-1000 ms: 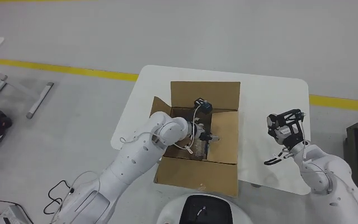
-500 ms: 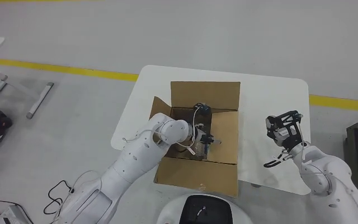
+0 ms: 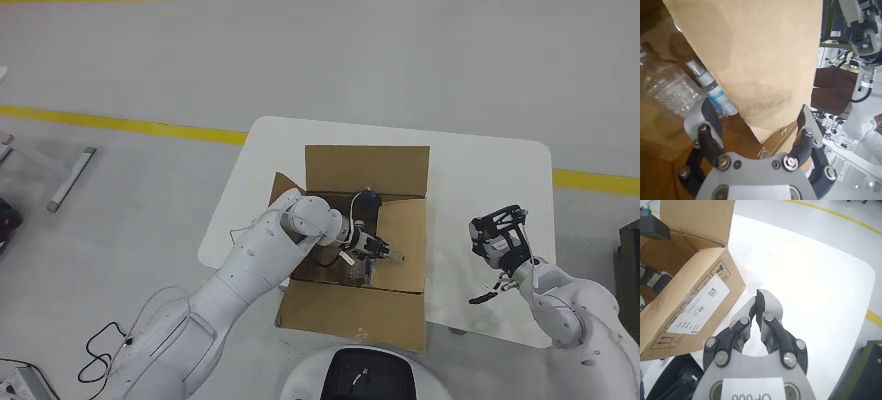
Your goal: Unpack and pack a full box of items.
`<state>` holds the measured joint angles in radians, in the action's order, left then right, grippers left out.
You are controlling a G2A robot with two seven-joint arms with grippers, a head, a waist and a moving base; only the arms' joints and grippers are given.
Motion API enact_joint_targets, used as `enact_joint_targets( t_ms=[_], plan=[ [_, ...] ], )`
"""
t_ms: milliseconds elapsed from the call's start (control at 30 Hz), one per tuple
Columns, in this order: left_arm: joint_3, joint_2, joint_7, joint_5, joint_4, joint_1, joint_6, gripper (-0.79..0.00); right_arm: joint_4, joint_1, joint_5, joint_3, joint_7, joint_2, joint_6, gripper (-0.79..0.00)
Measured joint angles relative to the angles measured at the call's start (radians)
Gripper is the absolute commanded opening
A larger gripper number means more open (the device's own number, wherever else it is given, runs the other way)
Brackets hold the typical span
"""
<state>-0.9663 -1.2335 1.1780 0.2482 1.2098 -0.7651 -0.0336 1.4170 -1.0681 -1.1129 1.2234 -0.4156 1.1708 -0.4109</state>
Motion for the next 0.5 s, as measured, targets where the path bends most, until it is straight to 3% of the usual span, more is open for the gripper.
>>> enact_joint_targets(
  t_ms=[500],
  plan=[
    [-0.011,-0.013,0.121,-0.257,-0.116,0.065,-0.052,0.0,-0.22,0.133,0.019,-0.172,0.045,0.044,-0.1,-0.785]
  ],
)
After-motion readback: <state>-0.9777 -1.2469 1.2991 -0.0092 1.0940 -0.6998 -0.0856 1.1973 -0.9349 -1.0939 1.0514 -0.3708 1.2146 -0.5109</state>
